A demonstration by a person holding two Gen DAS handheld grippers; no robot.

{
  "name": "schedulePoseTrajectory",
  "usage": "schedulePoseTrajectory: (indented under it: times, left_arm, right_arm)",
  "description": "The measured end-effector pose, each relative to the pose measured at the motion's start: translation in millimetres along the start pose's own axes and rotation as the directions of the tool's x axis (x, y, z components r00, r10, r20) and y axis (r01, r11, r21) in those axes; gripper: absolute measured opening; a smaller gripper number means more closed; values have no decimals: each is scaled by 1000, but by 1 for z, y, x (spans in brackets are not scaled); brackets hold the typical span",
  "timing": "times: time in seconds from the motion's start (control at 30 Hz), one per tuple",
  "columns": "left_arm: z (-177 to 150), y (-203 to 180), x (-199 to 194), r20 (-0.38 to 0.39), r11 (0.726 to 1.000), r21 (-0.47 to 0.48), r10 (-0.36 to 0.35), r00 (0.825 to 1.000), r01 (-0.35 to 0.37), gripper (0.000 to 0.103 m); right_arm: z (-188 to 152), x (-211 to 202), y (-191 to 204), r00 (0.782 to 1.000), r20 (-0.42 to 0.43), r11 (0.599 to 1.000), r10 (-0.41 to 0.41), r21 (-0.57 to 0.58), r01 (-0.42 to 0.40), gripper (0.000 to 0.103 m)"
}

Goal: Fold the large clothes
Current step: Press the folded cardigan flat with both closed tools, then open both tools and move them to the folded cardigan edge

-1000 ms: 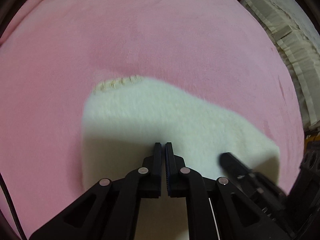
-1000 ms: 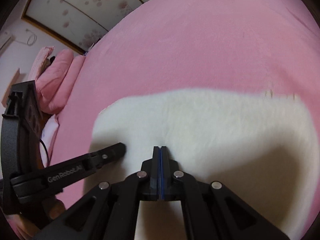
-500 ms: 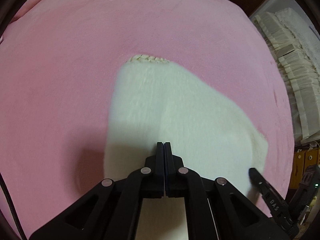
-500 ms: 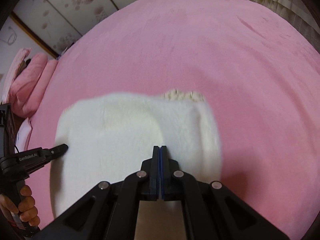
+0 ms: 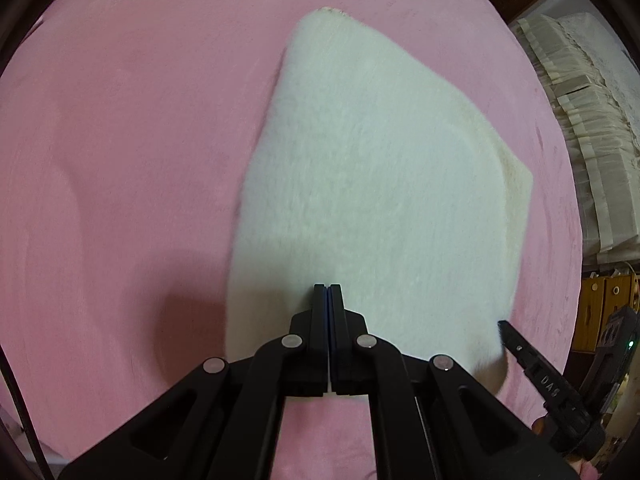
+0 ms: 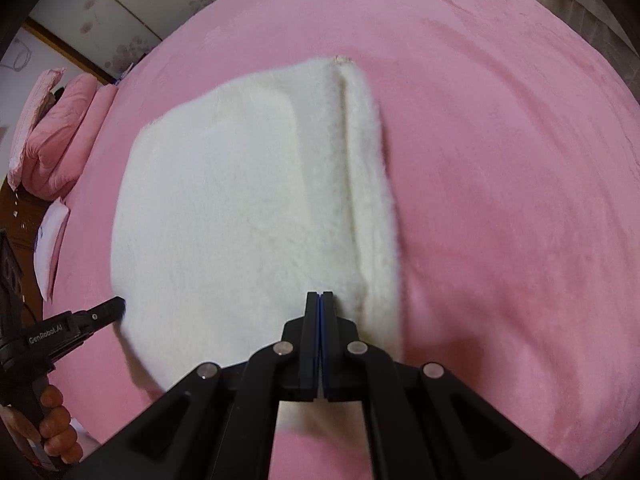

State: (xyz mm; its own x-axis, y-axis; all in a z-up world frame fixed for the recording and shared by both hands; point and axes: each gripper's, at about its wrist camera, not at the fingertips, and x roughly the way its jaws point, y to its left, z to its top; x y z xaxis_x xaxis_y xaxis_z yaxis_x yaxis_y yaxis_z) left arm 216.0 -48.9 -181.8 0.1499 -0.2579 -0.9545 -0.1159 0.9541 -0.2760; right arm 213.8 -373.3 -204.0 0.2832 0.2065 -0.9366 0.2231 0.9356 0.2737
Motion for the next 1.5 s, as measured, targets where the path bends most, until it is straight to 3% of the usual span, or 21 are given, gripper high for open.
schedulePoseTrajectory:
  times: [0.07,0.1,0.17,0.27,0.33,0.37,0.43,0.5,0.57,0.67,0.73,0.83,0.97,1.03,1.17,1.23,1.27,1.37,1.43,1.5]
  left_arm:
    - [10,-26,2,-16,998,9,66,998,-66,1]
    - [1,-21,-6,-9,996,28,86,996,-86,1]
    - [3,-38,-11,5,996,67,60,998,-60,1]
    - [3,-65,1,-22,998,59,-32,999,34,1]
    - [3,-77,8,-30,996,43,-72,997,73,1]
    - [2,-82,12,-32,997,40,-65,997,66,1]
    - [2,-87,23,-43,999,51,0,999,2,1]
    - [-3,-95,38,-58,986,119,124,991,-116,1]
    - [-3,-103,43,-44,973,176,160,986,-150,1]
    - [-5,-113,42,5,946,227,235,972,-230,1]
    - [-4,-108,40,21,951,203,235,972,-234,1]
    - [-7,-102,38,32,961,171,215,976,-217,1]
    - [-20,-111,37,52,922,235,304,951,-307,1]
    - [-24,-118,36,47,907,245,343,938,-344,10]
    - [-25,-116,20,10,933,188,312,950,-308,14]
    - [-25,-116,13,2,934,182,311,950,-306,17]
    - [-26,-118,7,11,933,189,311,950,-307,24]
    - [-26,-123,-14,53,926,207,313,948,-317,57]
    - [-26,-129,-30,78,928,202,302,950,-312,67]
    - [-32,-125,-43,85,933,188,296,952,-307,81]
  right_arm:
    - [-1,-4,3,1000,-21,1000,-20,20,20,0]
    - [3,-5,8,1000,-9,999,10,45,-10,0]
    - [0,-14,-3,986,27,979,166,114,-168,0]
    - [-2,4,1,912,-25,891,408,228,-393,0]
    - [-5,19,19,865,-78,854,496,222,-470,0]
    - [-5,27,32,855,-102,854,509,186,-486,0]
    - [-7,38,51,871,-133,880,473,123,-459,0]
    - [-5,44,55,883,-124,891,452,101,-442,0]
    - [-11,45,48,885,-124,893,448,103,-438,0]
    - [-13,33,31,946,-113,953,303,22,-303,0]
    - [-18,23,5,956,-89,960,279,24,-278,0]
    - [-20,11,-23,981,-83,984,175,48,-171,0]
    - [-21,1,-32,986,-104,990,127,76,-119,0]
    - [-18,0,-15,990,-117,995,75,76,-66,0]
    - [-21,-19,11,991,-133,1000,-14,4,14,5]
    - [-16,-25,29,990,-142,1000,-15,-11,13,9]
    - [-16,-31,35,988,-152,1000,-13,-17,11,11]
    - [-14,-45,53,987,-161,998,-18,-61,8,36]
    - [-12,-57,63,988,-154,994,-34,-106,18,51]
    - [-11,-67,72,988,-145,990,-46,-138,26,58]
